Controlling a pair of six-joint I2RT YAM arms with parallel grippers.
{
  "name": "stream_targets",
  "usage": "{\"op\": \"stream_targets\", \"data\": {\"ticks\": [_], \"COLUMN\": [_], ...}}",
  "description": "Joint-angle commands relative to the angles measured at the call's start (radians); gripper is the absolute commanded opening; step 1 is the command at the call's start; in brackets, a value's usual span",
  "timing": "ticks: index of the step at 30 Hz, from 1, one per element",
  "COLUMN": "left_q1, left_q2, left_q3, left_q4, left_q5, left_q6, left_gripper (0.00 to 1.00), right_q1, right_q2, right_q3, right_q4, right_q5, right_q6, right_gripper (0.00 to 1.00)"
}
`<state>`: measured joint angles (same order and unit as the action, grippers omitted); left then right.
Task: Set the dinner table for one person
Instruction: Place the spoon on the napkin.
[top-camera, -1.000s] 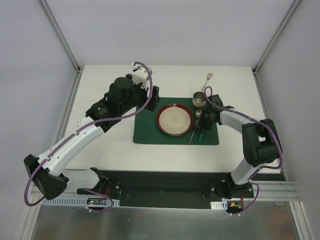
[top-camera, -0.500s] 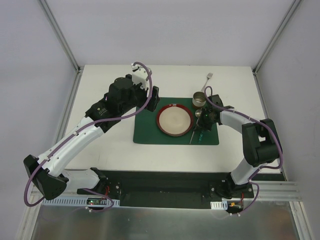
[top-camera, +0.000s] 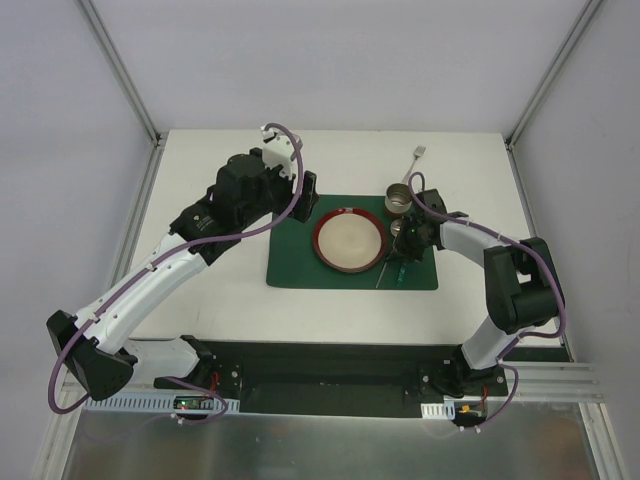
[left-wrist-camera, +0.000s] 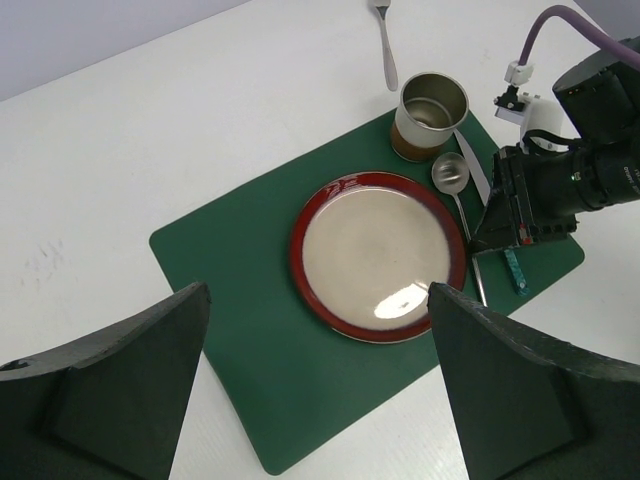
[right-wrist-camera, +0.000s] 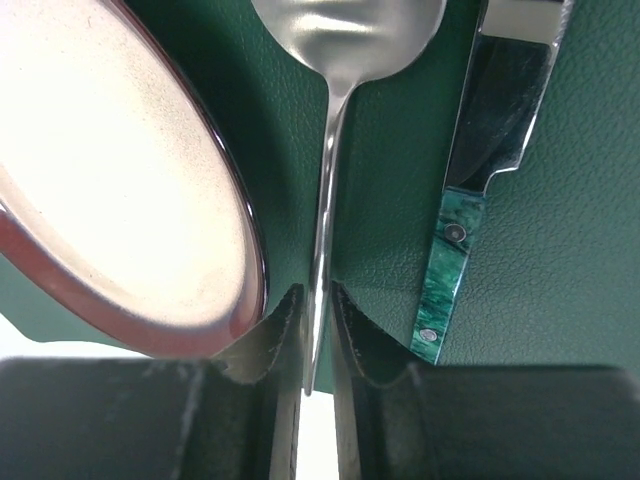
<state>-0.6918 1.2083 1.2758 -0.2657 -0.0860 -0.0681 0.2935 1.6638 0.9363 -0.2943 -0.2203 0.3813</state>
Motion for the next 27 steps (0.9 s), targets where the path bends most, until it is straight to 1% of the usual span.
{"op": "stream_targets", "data": {"ticks": [1, 9, 12, 16, 18, 23, 24, 27], "left_q1": [0.008, 0.008, 0.008, 0.008, 0.011, 0.011, 0.011, 0.011], "left_q2": [-0.027, -0.033, -0.032, -0.026, -0.027, -0.033, -0.035, -0.029], "left_q3": [-0.013, -0.021, -0.023, -0.021, -0.016, -0.009, -0.009, -0.004], "left_q4": [0.042, 0.045, 0.046, 0.048, 0.048, 0.049, 0.049, 0.051], "left_q5": [0.003, 0.003, 0.0, 0.002, 0.011, 0.017, 0.017, 0.014], "left_q6": [-0.016, -0.019, -0.019, -0.018, -0.021, -0.025, -0.027, -0.03], "left_gripper": [0.89, 0.89, 0.89, 0.89, 0.89, 0.89, 0.89, 0.89], "right_q1": [0.006, 0.006, 0.007, 0.006, 0.006, 0.004, -0.002, -0.027], "right_q2": [-0.006, -0.013, -0.042, -0.133, -0.205, -0.338, -0.375, -0.418], "right_q3": [-0.013, -0.03, -0.033, -0.025, -0.013, 0.048, 0.059, 0.084], "right_q4": [0.018, 0.027, 0.012, -0.029, -0.069, -0.155, -0.163, -0.158], "right_q5": [0.012, 0.01, 0.009, 0.027, 0.036, 0.079, 0.093, 0.113], "right_q6": [0.007, 0.014, 0.016, 0.011, 0.004, -0.015, -0.021, -0.027], "right_gripper": [0.19, 0.21, 0.22, 0.22, 0.22, 0.24, 0.24, 0.25]}}
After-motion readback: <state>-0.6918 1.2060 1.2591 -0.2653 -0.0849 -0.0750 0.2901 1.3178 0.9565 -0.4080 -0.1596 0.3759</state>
